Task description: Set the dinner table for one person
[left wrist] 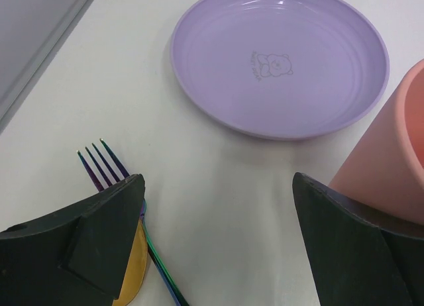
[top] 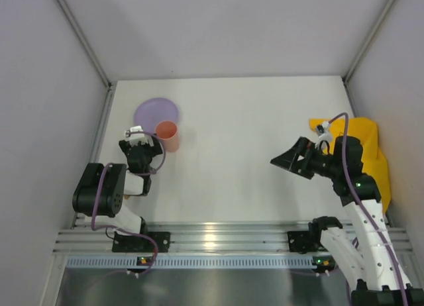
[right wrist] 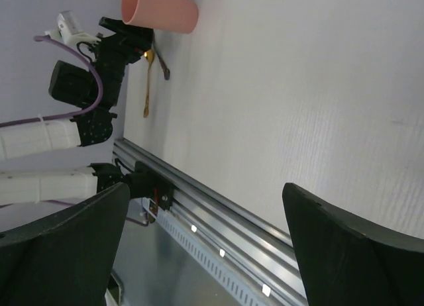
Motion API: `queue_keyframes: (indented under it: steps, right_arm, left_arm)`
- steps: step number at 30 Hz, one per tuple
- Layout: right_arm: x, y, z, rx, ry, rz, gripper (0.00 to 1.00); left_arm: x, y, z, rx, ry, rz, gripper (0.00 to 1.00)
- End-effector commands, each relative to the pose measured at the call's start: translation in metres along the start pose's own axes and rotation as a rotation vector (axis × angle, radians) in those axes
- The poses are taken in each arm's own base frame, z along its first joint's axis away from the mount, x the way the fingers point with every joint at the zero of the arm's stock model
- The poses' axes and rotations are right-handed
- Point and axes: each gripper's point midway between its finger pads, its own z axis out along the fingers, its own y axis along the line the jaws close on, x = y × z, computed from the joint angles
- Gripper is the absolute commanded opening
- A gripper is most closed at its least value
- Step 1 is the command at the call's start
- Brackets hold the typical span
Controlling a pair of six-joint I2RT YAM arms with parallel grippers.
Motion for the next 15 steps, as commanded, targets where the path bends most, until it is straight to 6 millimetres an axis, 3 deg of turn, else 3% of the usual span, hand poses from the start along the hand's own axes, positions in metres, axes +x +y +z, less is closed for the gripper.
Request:
queue_keyframes:
  steps: [1,10,15]
  right_arm:
    - [-0.012,0.006,-0.006,0.036,-0.038,0.059,1.00]
    - [-0.018,0.014,-0.015,0.044,-0.055,0.014,1.00]
    - [-0.018,0.009,-0.016,0.088,-0.045,0.021,1.00]
  left_arm:
    - [-0.012,-0.005,0.002,0.023,-0.041,-0.003,0.98]
    - [-0.008,-0.006,0.003,0.023,-0.008,-0.008,0.99]
    - [-0.022,-0.002,-0.001,0.011,-0.074,-0.010,0.98]
